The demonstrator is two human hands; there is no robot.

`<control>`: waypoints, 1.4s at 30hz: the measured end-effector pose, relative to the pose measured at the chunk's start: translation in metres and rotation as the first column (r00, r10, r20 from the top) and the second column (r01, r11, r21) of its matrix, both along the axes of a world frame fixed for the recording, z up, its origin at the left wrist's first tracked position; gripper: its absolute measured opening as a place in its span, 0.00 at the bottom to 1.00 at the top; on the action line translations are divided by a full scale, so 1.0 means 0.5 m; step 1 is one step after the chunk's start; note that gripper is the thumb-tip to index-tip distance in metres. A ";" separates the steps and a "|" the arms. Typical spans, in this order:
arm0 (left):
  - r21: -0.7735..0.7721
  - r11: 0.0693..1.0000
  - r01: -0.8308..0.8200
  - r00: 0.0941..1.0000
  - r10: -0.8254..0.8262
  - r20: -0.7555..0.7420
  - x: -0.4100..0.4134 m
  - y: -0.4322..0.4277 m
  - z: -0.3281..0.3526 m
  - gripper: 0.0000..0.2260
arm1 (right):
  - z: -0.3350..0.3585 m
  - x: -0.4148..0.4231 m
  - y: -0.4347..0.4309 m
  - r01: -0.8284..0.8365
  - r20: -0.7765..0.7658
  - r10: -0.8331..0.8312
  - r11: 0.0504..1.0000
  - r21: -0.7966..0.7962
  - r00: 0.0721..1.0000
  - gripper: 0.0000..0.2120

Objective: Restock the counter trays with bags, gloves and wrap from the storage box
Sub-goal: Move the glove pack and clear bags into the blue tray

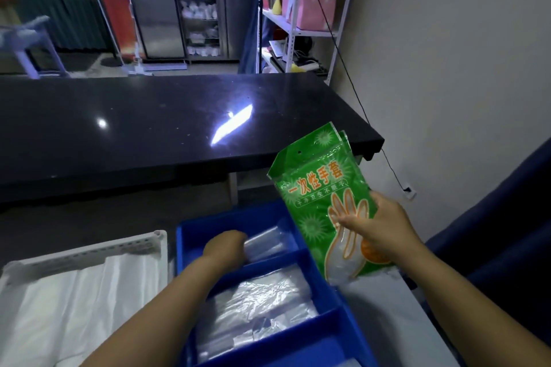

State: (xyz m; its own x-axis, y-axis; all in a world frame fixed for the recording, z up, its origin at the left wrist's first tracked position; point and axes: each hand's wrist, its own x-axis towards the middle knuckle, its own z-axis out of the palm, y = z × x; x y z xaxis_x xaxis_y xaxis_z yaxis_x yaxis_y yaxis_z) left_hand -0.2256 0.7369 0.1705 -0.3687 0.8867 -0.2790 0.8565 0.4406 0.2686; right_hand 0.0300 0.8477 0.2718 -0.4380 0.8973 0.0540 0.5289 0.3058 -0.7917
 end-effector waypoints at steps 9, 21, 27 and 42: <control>0.335 0.922 0.195 0.883 -0.016 -0.469 0.101 -0.155 0.103 0.18 | 0.064 -0.149 0.019 -0.328 0.191 0.273 0.860 0.390 0.943 0.16; 0.458 0.886 0.074 0.867 0.170 -0.469 0.188 -0.273 0.092 0.11 | -0.018 -0.340 0.009 -0.869 0.787 0.443 0.440 0.228 0.431 0.18; 0.493 0.868 0.048 0.841 0.231 -0.490 0.207 -0.284 0.108 0.03 | -0.042 -0.365 0.024 -0.871 0.783 0.498 0.479 0.109 0.371 0.16; 0.332 0.943 -0.027 0.907 0.162 -0.388 0.168 -0.230 0.103 0.14 | 0.002 -0.310 -0.023 -0.777 0.426 0.653 0.480 0.407 0.626 0.22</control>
State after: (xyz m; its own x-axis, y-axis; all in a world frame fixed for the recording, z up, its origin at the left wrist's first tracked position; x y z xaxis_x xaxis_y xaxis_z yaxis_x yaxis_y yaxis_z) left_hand -0.1415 0.6219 0.2219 -0.4751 0.8575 0.1975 0.8782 0.4763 0.0449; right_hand -0.1252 0.8365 0.2731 -0.9685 0.1131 0.2218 0.0453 0.9560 -0.2898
